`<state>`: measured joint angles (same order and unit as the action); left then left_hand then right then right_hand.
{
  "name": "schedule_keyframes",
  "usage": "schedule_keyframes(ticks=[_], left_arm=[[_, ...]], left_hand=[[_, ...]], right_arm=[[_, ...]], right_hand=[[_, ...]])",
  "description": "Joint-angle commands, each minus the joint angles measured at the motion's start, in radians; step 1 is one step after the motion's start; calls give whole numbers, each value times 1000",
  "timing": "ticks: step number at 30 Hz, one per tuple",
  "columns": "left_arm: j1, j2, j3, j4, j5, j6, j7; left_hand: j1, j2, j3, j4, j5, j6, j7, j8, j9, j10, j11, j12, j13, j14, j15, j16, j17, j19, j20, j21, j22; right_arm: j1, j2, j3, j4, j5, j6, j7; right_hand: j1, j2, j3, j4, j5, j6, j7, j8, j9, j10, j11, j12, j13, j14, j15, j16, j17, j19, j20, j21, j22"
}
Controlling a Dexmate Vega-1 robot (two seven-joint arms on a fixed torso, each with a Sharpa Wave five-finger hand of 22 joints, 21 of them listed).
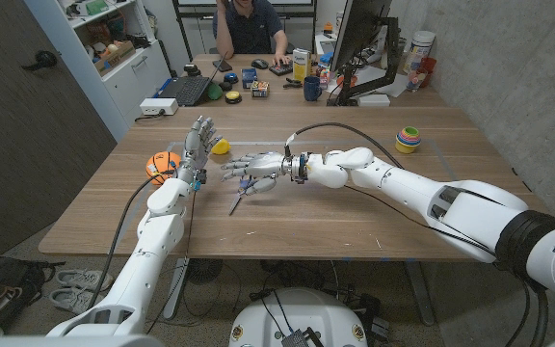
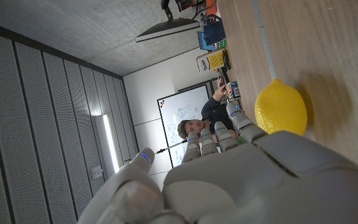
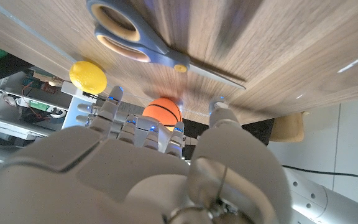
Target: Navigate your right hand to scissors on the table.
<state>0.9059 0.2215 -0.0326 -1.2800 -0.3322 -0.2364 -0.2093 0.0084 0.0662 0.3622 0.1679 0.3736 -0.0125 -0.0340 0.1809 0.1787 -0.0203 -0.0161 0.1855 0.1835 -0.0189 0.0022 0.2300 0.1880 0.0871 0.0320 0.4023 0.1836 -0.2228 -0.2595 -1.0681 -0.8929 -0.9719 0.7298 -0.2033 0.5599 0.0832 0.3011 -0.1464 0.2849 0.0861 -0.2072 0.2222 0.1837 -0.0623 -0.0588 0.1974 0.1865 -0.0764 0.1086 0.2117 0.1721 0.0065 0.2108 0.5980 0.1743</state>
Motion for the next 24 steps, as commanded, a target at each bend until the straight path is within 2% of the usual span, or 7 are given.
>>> schedule_keyframes(ticks=[1, 5, 24], left_arm=[[5, 0, 1, -4, 2, -9, 5], [5, 0, 0, -2, -1, -8, 5], [-11, -2, 3, 22, -5, -13, -4]], left_hand=[[-3, 7, -6, 2, 5, -2, -5, 6, 5, -4, 3, 7, 6, -9, -1, 7, 3, 10, 1, -7, 6], [-3, 7, -8, 2, 6, -2, -4, 6, 5, -5, 3, 7, 6, -9, -1, 7, 3, 9, 1, -8, 6], [-4, 7, -17, 3, 8, -4, -5, 5, 5, -7, 4, 6, 6, -9, -1, 7, 3, 11, 0, -13, 6]], right_arm=[[57, 56, -73, 86, -11, -14, 39], [61, 56, -80, 86, -3, -15, 32], [78, 60, -89, 121, 37, 13, 24]], right_hand=[[36, 5, 11, -9, 12, 19, -12, -2, 3, 24, -2, 5, -1, 36, -8, 12, 2, 46, 3, -2, 7], [78, 3, 17, -12, 20, 49, -13, -4, 4, 81, -13, 12, -1, 92, -31, 17, 1, 118, 3, 7, 8], [86, -2, 14, -7, 22, 57, -13, -8, 5, 82, -11, 5, -1, 92, -33, 9, 1, 137, 5, 5, 7]])
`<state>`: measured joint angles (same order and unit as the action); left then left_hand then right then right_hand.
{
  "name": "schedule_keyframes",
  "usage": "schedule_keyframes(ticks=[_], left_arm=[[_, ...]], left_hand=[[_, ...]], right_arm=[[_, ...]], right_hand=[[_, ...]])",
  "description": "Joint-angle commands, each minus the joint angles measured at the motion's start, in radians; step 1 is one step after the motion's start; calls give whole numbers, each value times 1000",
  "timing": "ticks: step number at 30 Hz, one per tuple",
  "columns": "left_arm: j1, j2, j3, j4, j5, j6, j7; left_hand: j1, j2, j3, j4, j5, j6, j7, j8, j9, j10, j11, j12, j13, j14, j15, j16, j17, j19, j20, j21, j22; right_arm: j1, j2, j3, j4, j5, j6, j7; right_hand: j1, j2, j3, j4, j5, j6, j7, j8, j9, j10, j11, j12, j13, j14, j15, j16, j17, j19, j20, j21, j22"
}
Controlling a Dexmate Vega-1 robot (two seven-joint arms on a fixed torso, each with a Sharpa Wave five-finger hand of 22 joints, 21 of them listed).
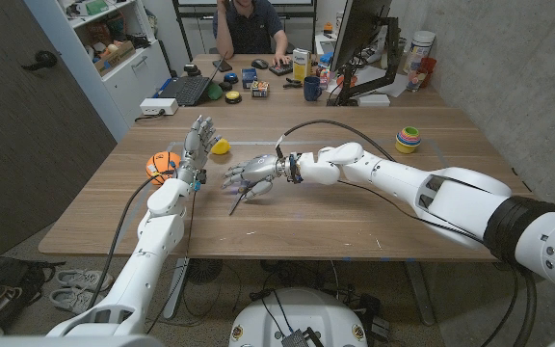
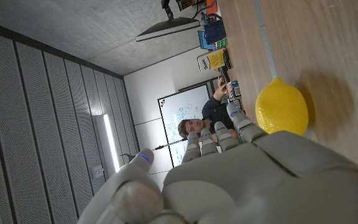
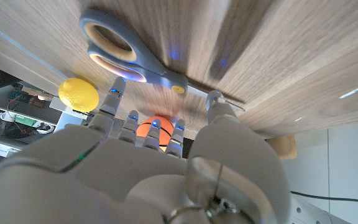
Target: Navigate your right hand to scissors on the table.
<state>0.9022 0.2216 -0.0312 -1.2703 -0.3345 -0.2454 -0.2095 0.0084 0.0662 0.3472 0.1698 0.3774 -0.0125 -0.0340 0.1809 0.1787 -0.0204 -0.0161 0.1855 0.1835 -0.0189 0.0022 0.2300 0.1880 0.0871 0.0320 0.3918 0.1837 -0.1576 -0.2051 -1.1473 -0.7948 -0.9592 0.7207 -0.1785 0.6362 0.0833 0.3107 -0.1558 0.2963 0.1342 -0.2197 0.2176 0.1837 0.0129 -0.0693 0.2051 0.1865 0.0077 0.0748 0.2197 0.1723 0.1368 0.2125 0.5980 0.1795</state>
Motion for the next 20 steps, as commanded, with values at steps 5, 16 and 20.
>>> schedule_keyframes(ticks=[5, 16, 20], left_arm=[[-4, -2, 1, 7, -1, -4, 1], [2, -1, 2, -5, -2, -1, 3], [3, -1, 2, -7, -4, 2, 1]], left_hand=[[-4, 7, -5, 1, 5, -5, -4, 5, 5, -7, 4, 6, 6, -9, 0, 7, 3, 12, 1, -4, 6], [-5, 8, -10, 2, 6, -5, -4, 5, 5, -6, 5, 6, 6, -9, -1, 7, 3, 13, 1, -7, 6], [-5, 8, -12, 2, 7, -6, -4, 5, 5, -6, 5, 6, 6, -9, -1, 7, 3, 13, 2, -8, 6]], right_arm=[[13, 4, -10, 21, 28, 22, 3], [9, -2, -6, 10, 36, 25, 17], [8, -3, -5, 9, 37, 26, 18]], right_hand=[[11, -2, 4, 4, 10, 13, 0, -3, 5, 9, -2, -3, -1, 11, -1, 1, 1, 10, 4, 4, 2], [15, -2, 3, 7, 11, 22, 0, -4, 5, 27, -4, 0, 0, 18, -3, -1, 1, 17, 4, 1, 2], [16, -2, 2, 8, 11, 23, -1, -4, 5, 28, -4, -1, 0, 20, -5, -2, 1, 19, 4, 0, 2]])
